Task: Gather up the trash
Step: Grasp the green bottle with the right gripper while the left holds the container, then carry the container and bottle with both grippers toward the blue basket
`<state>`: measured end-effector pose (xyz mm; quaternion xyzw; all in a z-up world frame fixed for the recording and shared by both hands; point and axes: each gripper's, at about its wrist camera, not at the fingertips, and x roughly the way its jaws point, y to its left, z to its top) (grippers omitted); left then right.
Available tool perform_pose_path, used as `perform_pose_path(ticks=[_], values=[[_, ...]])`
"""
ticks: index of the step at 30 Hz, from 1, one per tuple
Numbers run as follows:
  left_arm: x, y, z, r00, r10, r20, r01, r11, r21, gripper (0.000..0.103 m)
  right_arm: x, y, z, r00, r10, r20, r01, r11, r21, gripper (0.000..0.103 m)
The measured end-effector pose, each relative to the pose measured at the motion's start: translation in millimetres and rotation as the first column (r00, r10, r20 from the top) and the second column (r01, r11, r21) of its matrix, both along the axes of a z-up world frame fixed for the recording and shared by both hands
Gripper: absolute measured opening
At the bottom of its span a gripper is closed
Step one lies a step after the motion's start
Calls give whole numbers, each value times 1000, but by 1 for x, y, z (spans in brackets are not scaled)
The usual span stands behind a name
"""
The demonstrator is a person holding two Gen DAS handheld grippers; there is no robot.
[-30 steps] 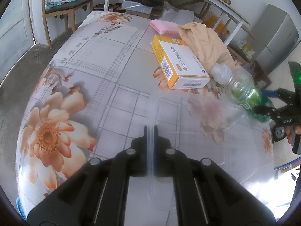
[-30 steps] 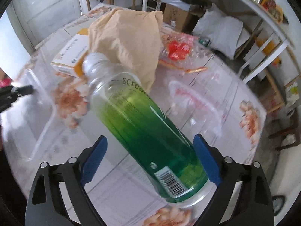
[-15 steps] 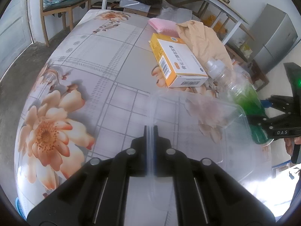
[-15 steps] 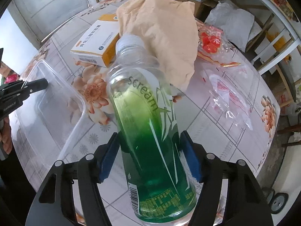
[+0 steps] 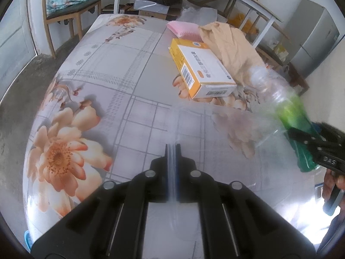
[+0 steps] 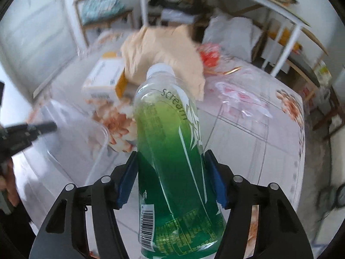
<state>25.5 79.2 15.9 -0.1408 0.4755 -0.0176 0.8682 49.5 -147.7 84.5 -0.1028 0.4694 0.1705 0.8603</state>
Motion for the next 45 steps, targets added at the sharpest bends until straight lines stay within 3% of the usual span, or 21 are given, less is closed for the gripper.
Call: perform_pose_path(ticks=[7, 16, 35, 45], values=[[-10, 8, 24, 994, 20, 109, -19, 1000, -16, 2, -29, -29, 7, 986, -149, 72, 136, 978, 161, 59], [-13, 7, 38, 987, 26, 161, -26, 1000, 2, 2, -45, -20, 12, 976, -173, 134, 152, 977, 149, 59], [-8, -2, 25, 992, 13, 127, -14, 1000, 3, 2, -77, -11, 9, 967, -182, 177, 159, 978, 135, 59], [-11, -12, 34, 989, -8, 148, 10, 1000, -10, 2, -86, -7, 11, 960, -210, 183, 186, 972, 141, 59]])
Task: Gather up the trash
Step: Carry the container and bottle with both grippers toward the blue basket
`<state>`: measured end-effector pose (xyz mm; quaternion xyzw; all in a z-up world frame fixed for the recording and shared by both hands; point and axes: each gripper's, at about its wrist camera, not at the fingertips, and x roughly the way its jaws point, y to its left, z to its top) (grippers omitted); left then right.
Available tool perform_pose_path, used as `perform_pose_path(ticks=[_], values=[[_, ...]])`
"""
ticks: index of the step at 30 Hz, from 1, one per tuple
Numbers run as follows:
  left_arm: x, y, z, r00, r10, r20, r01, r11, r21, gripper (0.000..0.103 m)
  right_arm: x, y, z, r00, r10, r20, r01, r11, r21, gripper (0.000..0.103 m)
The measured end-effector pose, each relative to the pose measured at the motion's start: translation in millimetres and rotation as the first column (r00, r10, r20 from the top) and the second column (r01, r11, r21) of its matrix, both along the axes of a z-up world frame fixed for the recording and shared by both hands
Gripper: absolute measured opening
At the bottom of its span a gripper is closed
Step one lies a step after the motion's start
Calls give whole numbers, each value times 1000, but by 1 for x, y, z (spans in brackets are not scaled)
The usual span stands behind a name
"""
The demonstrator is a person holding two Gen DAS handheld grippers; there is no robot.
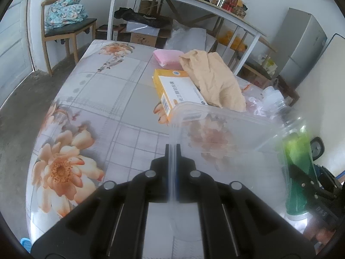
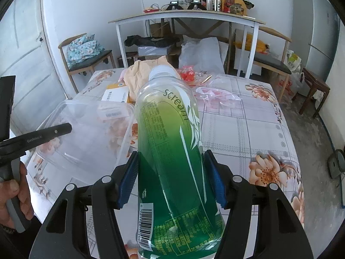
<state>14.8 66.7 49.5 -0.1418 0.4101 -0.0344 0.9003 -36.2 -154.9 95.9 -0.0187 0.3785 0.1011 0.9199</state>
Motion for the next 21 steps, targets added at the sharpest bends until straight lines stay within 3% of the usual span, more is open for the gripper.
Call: perform_pose_path(ticks=[12, 21], values=[[-22, 27, -4, 996, 84, -20, -84, 996, 33, 2, -6, -7, -1, 1000, -11, 8, 11, 999, 30, 59], [-48, 44, 12, 993, 119, -18, -118, 992, 40, 2, -9, -5, 0, 1000, 9, 22, -10, 999, 47, 59]])
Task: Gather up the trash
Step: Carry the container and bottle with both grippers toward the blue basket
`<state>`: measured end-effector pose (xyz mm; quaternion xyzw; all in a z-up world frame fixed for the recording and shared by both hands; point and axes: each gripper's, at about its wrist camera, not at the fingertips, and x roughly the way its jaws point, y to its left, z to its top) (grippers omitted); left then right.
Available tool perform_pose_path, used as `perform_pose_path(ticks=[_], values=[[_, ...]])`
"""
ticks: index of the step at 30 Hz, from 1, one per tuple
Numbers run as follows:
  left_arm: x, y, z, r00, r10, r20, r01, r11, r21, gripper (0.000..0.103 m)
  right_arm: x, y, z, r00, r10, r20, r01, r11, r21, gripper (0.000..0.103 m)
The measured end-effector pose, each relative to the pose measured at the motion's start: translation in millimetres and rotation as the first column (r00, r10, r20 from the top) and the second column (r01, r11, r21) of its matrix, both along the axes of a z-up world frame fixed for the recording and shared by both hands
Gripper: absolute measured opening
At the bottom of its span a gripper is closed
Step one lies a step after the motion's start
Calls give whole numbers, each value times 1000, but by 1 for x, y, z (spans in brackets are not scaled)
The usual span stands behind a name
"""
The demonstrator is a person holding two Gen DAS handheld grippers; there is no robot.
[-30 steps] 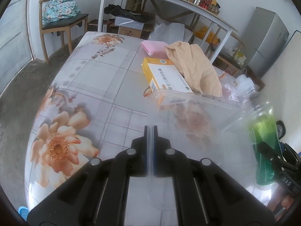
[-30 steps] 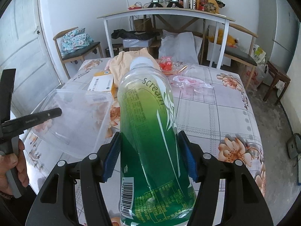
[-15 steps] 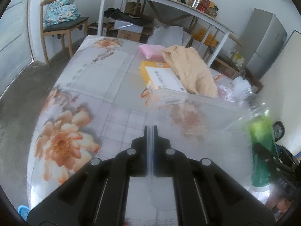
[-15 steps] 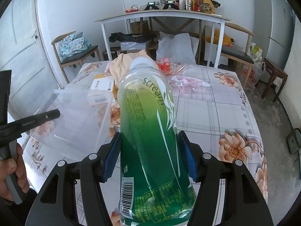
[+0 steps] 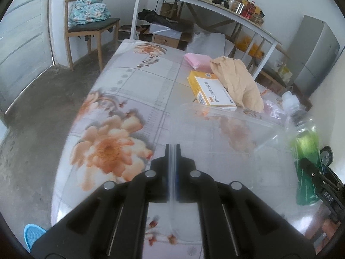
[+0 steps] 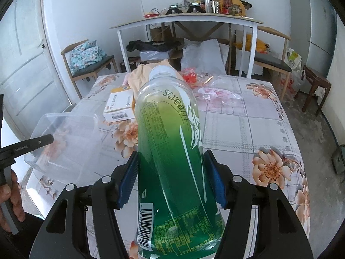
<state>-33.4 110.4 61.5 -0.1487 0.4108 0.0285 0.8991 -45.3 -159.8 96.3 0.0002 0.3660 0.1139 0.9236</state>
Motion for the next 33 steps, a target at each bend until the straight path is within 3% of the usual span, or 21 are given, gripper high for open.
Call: perform_pose_path(ticks=[13, 22, 26, 33], values=[[-39, 23, 43, 998, 46, 52, -47, 998, 33, 2, -10, 8, 7, 999, 24, 31, -25, 999, 26, 59], [-80, 66, 56, 991, 123, 57, -125, 992, 17, 2, -13, 20, 5, 998, 49, 32, -50, 999, 15, 60], [-111, 102, 59, 980, 195, 42, -196, 980, 26, 2, -12, 24, 5, 998, 56, 28, -56, 998, 9, 60], [-176, 171, 54, 939, 344, -2, -342, 935, 98, 2, -15, 32, 3, 997, 76, 23, -76, 997, 0, 60]])
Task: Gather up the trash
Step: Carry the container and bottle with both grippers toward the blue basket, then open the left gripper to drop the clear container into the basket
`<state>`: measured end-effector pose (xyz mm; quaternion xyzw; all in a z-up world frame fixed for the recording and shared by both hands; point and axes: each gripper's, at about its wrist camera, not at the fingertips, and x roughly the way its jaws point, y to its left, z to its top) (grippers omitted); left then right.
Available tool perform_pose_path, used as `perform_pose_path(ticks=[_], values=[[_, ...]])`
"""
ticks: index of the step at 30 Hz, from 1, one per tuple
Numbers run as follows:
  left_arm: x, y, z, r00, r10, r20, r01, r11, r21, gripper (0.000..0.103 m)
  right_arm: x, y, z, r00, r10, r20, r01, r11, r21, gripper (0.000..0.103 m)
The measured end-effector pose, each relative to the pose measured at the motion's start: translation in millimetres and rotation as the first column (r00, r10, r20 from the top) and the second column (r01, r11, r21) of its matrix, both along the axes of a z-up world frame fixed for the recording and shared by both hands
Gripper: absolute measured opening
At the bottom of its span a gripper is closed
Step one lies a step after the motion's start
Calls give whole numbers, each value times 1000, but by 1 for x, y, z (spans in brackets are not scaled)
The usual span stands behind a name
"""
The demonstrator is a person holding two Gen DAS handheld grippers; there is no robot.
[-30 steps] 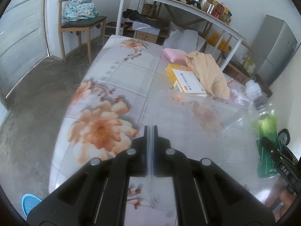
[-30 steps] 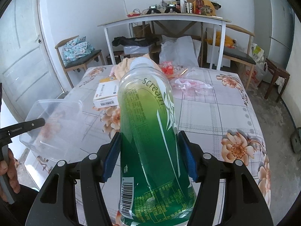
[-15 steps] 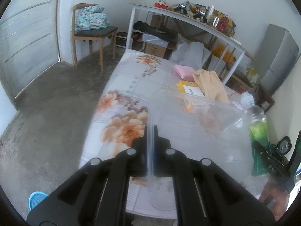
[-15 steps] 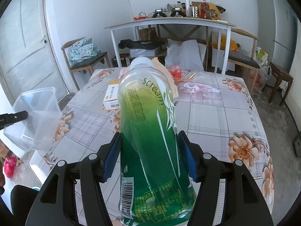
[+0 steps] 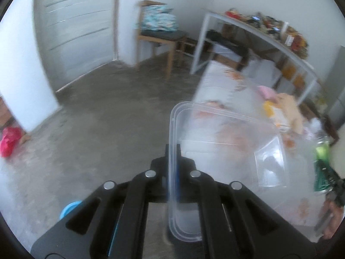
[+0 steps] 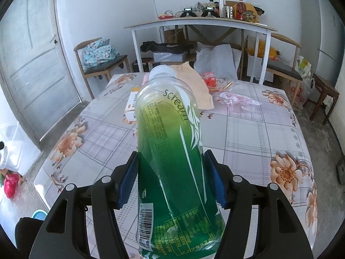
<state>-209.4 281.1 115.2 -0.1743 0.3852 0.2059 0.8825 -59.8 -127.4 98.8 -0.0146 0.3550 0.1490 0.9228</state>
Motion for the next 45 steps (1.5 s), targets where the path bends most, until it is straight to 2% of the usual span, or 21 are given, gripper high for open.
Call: perform_pose_path(ticks=[4, 8, 13, 16, 18, 21, 26, 28, 30, 32, 33, 34, 37, 39, 45], values=[[-46, 36, -16, 994, 98, -52, -97, 995, 15, 2, -12, 18, 13, 998, 59, 37, -58, 998, -22, 60], [-96, 69, -40, 975, 194, -105, -194, 981, 9, 2, -29, 44, 28, 987, 142, 74, -141, 990, -12, 60], [-154, 101, -88, 936, 287, -201, -296, 955, -14, 2, -57, 97, 38, 961, 263, 87, -262, 965, -17, 60], [-182, 120, -130, 899, 337, -278, -357, 934, -25, 2, -78, 131, 43, 936, 339, 90, -339, 941, -18, 60], [-199, 132, -166, 866, 364, -342, -397, 917, -30, 2, -98, 162, 43, 908, 411, 86, -411, 912, -19, 60], [-218, 147, -214, 819, 394, -417, -436, 900, -8, 2, -131, 212, 39, 848, 526, 65, -525, 850, -33, 60], [-237, 167, -274, 767, 406, -496, -463, 886, 8, 2, -186, 275, 23, 760, 649, 18, -649, 761, 6, 60], [-238, 171, -293, 741, 414, -529, -482, 876, 9, 2, -204, 293, 16, 735, 678, -2, -678, 735, 21, 60], [-243, 177, -312, 729, 415, -545, -499, 867, -7, 6, -226, 314, 5, 702, 712, -31, -711, 703, 30, 60], [-245, 180, -324, 734, 417, -536, -501, 865, -13, 27, -241, 330, -3, 672, 738, -57, -737, 674, 40, 60], [-245, 178, -327, 739, 413, -532, -497, 868, -17, 52, -248, 337, -6, 660, 748, -69, -747, 663, 42, 60], [-246, 179, -331, 743, 403, -535, -483, 876, -12, 60, -257, 345, -10, 645, 760, -83, -760, 649, 42, 60], [-252, 179, -332, 746, 400, -532, -481, 877, -15, 60, -268, 358, -18, 620, 777, -109, -779, 626, 29, 60], [-262, 184, -322, 747, 429, -507, -505, 863, -14, 60, -275, 370, -24, 599, 790, -129, -796, 606, 14, 60], [-306, 206, -287, 733, 558, -389, -614, 789, -25, 61, -298, 412, -70, 507, 824, -253, -855, 518, -26, 60]])
